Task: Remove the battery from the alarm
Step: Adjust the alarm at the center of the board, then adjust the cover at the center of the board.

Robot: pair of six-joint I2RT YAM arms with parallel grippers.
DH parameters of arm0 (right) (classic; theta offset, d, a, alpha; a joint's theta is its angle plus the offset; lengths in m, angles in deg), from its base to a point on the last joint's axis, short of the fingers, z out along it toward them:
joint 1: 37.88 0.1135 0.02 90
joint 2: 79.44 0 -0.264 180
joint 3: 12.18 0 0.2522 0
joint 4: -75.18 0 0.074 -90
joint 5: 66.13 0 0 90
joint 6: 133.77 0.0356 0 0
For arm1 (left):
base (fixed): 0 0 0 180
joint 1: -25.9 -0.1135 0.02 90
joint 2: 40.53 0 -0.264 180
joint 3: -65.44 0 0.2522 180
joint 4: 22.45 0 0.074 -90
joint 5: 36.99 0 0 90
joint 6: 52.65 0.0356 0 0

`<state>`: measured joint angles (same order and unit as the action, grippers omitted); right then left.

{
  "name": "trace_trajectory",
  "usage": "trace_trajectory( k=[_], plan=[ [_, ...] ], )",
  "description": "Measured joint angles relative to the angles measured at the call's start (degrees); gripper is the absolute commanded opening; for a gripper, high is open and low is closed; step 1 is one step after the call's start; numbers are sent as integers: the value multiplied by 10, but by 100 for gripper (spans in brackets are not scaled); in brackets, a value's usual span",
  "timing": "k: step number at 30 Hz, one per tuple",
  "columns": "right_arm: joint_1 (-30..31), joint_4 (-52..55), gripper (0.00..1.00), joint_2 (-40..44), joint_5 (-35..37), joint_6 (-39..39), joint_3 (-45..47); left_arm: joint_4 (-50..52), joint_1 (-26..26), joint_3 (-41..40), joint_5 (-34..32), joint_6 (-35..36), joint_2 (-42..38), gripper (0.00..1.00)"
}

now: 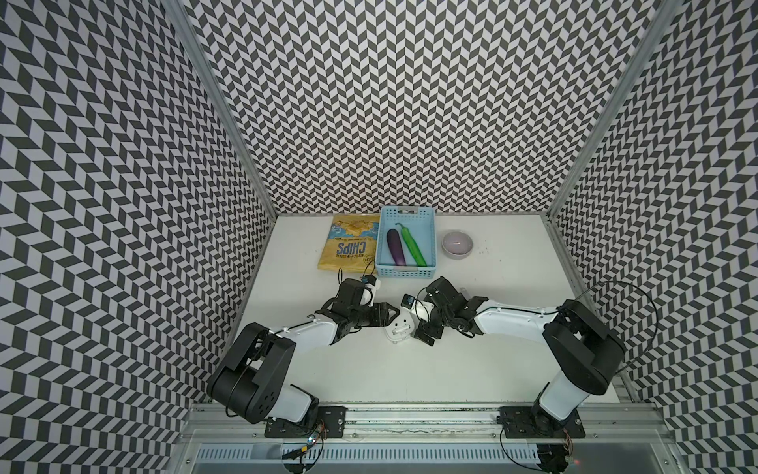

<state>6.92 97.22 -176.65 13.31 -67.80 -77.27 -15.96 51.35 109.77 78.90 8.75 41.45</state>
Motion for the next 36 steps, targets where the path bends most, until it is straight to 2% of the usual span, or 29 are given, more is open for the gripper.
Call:
trace_trajectory(
  k=[7,14,19,22,25,26,36],
  plan=[
    [-13,8,100,-21,15,17,-25,-2,-6,-50,-10,-26,-61,59],
    [-58,32,100,-13,30,30,-40,18,0,-75,7,-47,-115,59],
    [-130,129,82,9,12,78,-65,30,-1,-87,-8,-61,-161,61],
    [-175,169,76,17,4,108,-71,30,-8,-87,-21,-71,-180,61],
    [-195,201,63,21,-7,133,-68,28,-16,-87,-27,-75,-185,61],
    [-198,210,61,20,-12,140,-68,28,-17,-87,-28,-75,-184,61],
    [-206,246,65,-26,-73,169,-73,29,-23,-87,-29,-74,-177,61]
  ],
)
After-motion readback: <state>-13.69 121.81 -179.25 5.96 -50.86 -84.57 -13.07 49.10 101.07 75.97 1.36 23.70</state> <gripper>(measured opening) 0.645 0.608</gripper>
